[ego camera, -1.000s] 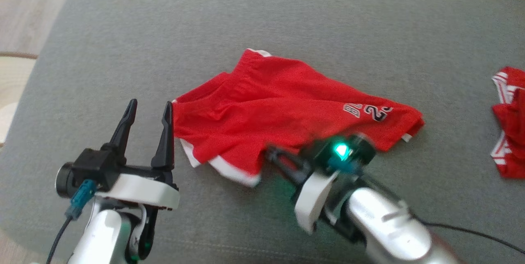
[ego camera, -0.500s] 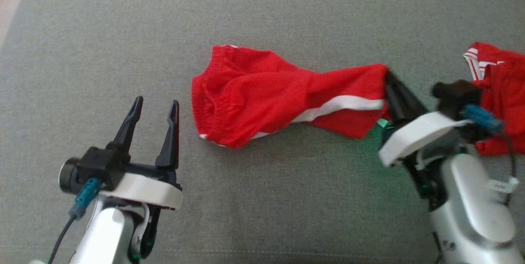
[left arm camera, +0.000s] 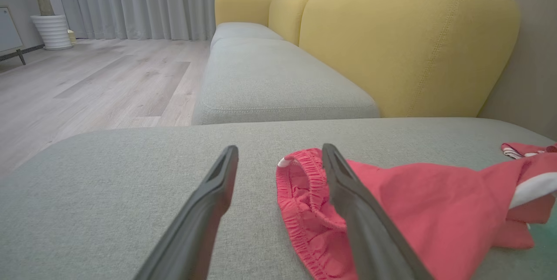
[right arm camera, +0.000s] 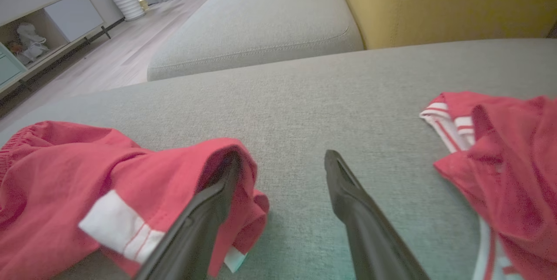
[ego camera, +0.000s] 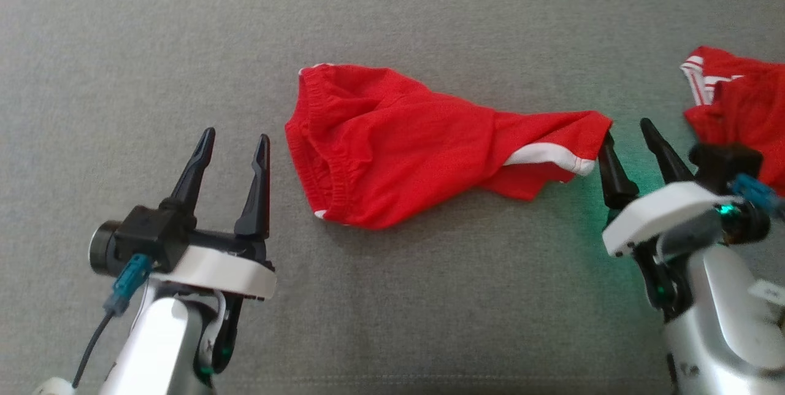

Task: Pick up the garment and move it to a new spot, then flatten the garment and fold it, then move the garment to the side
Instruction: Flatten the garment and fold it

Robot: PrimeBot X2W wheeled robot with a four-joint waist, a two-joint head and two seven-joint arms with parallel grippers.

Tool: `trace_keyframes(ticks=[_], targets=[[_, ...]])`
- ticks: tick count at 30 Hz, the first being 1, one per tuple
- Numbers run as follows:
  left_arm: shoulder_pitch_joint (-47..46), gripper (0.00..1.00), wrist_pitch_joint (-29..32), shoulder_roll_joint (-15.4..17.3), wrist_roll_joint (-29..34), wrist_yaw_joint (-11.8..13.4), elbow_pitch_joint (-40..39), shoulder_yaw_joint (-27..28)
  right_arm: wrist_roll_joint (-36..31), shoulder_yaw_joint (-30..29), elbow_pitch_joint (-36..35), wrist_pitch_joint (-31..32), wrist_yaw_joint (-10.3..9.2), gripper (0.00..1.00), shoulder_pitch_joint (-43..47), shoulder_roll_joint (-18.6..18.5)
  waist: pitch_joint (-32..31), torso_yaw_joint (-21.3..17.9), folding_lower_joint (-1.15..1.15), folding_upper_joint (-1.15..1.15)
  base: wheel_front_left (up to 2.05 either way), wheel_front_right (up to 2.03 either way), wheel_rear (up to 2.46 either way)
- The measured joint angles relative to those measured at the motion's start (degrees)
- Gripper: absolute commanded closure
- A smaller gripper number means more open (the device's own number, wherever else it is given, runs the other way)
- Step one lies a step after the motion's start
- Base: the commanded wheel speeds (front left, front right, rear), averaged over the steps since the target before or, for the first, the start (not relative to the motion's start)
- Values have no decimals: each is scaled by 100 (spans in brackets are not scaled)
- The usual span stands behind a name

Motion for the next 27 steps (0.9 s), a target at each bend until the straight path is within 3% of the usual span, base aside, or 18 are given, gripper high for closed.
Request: trace_keyframes(ticks=[9,15,27], targets=[[175,0,0,0,38,8,3,100,-198,-291,-1248,-348,0,0,750,-87,-302,-237,0,0,0,0,0],[433,0,0,19,51,63,-11,115,-510,-155,-2243,-442,0,0,1012,-16,-558,-338,-1,0,0,0,0],[883,0,66,103,66,110,-51,-16,-657,101,-2792,-385,0,0,2239,275,-947,-366,-1,0,0,0,0]])
